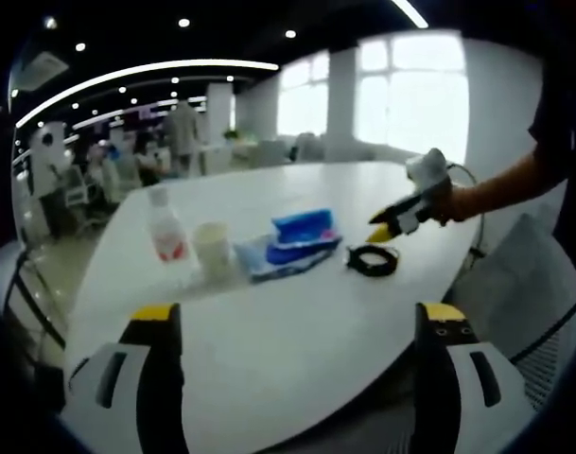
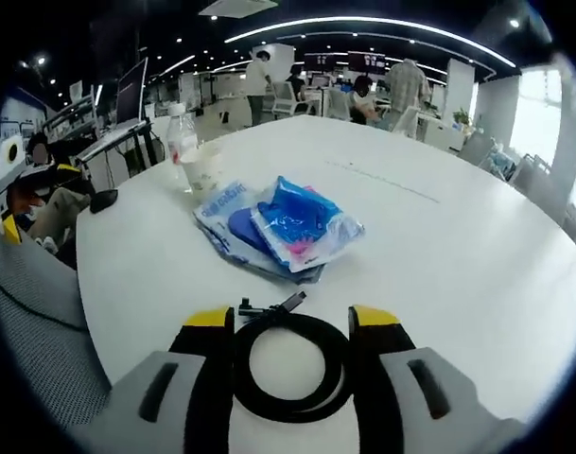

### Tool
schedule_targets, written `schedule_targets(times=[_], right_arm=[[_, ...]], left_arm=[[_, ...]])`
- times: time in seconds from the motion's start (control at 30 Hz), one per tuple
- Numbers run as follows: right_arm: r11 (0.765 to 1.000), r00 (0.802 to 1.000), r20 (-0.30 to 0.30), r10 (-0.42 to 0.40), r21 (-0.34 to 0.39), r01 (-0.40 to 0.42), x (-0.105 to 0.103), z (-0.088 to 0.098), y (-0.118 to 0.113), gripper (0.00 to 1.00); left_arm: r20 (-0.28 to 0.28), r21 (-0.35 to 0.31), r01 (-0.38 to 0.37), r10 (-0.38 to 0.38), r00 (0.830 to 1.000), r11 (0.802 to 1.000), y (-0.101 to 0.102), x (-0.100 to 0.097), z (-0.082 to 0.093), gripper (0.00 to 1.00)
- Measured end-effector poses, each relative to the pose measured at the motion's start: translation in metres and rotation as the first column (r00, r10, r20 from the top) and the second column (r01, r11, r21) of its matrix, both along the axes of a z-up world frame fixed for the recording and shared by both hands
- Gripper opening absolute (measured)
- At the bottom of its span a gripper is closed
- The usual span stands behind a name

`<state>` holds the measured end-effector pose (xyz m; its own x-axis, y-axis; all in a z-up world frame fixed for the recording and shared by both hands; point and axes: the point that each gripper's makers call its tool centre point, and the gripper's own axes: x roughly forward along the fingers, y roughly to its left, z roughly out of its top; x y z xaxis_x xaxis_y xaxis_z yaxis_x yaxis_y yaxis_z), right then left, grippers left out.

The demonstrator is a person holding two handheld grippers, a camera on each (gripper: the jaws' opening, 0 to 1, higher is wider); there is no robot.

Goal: Arrange the tabletop items into an orderly group along one side of the table until the central work area is clear of visible clutter.

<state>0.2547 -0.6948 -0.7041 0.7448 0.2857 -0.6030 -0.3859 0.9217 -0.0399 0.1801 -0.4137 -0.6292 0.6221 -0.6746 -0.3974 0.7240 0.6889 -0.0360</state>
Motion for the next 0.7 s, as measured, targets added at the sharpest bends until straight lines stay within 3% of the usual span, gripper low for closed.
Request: schedule_targets(times=[0.4, 0.7], right_arm=[[0.992, 0.988, 0.090, -0.126, 0.031, 0.123, 0.037, 0.010, -0.006, 0.67], [0.978, 0.974, 0.098, -0.205, 0.053, 0.200, 0.057, 0.007, -0.009, 0.63]], left_arm=[[0.016, -0.005, 0.007, -0.007, 1.000, 1.000, -0.003, 0.000, 0.004, 1.00], [0.014, -0.005, 0.004, -0.004, 1.000, 1.000, -0.003, -0.001, 0.004, 1.00]])
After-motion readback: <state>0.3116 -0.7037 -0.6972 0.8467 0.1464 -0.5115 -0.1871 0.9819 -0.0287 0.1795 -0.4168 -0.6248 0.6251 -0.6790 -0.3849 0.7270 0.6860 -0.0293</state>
